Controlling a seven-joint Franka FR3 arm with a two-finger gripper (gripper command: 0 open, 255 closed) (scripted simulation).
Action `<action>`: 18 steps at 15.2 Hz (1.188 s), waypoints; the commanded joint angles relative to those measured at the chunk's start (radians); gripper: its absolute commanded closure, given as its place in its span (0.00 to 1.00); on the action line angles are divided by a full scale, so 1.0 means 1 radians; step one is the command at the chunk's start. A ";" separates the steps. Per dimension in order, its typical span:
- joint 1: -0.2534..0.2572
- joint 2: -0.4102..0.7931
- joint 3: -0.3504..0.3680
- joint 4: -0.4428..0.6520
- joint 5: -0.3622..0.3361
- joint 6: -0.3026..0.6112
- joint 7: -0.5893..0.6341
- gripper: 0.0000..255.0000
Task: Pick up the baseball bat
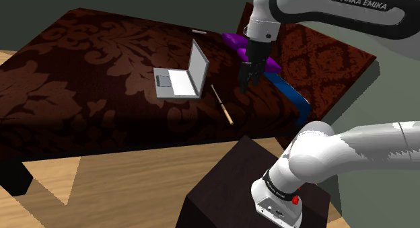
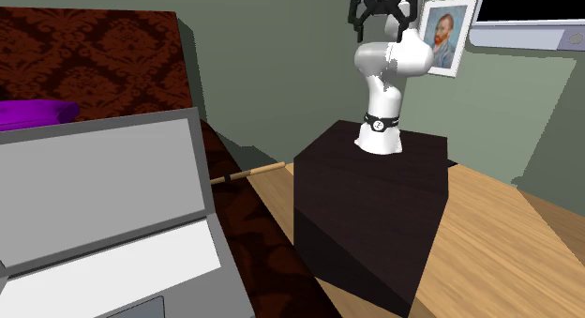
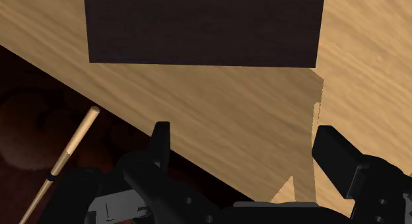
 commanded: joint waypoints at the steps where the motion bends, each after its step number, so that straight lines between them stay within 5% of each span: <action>1: 0.000 0.000 0.000 0.000 0.000 0.000 0.000 0.00; 18: -0.135 0.435 -0.131 -0.050 -0.092 0.548 0.025 0.00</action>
